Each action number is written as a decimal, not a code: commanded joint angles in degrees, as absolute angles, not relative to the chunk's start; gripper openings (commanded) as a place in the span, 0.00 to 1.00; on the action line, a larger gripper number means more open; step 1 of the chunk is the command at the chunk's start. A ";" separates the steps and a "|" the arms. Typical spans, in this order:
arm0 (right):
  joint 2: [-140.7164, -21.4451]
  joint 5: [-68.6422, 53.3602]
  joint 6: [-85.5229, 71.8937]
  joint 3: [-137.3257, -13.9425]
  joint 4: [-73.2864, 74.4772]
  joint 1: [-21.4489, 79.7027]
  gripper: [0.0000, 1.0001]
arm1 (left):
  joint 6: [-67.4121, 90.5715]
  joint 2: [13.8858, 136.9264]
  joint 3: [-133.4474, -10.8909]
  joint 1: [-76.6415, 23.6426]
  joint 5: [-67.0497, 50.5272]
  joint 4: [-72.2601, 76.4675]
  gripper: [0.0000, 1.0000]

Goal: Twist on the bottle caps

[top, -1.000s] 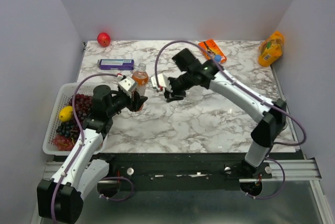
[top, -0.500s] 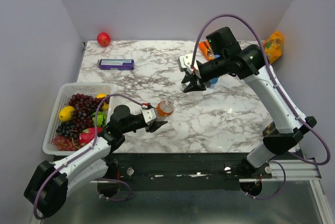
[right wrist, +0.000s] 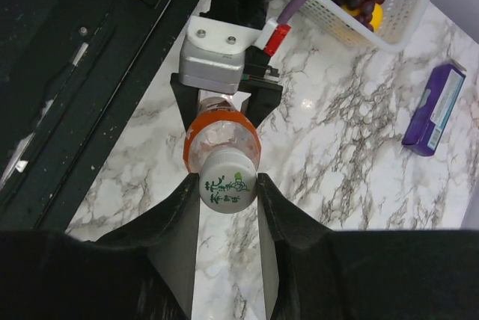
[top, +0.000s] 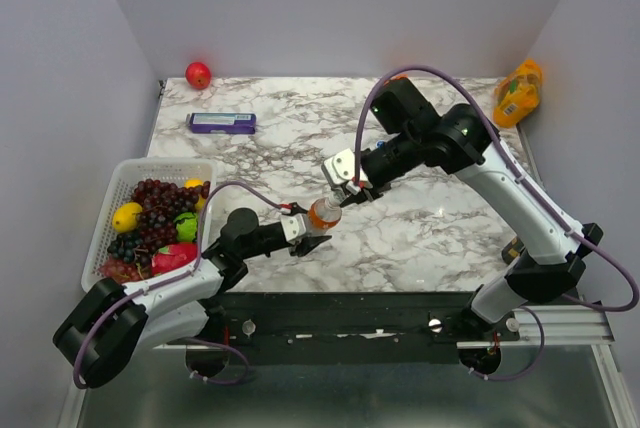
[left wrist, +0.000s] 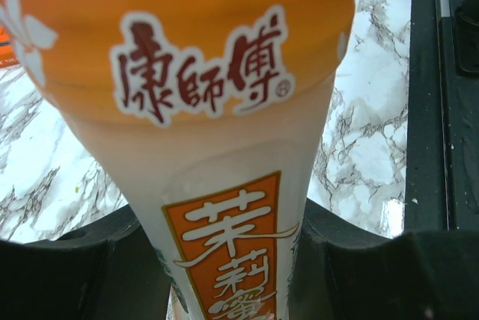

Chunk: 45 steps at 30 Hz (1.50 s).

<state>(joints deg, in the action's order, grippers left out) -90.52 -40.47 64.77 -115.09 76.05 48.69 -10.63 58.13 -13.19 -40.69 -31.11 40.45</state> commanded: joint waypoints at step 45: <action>-97.20 -27.17 68.29 -113.47 87.36 52.47 0.41 | -13.89 60.03 -10.28 -42.45 -23.29 54.75 0.00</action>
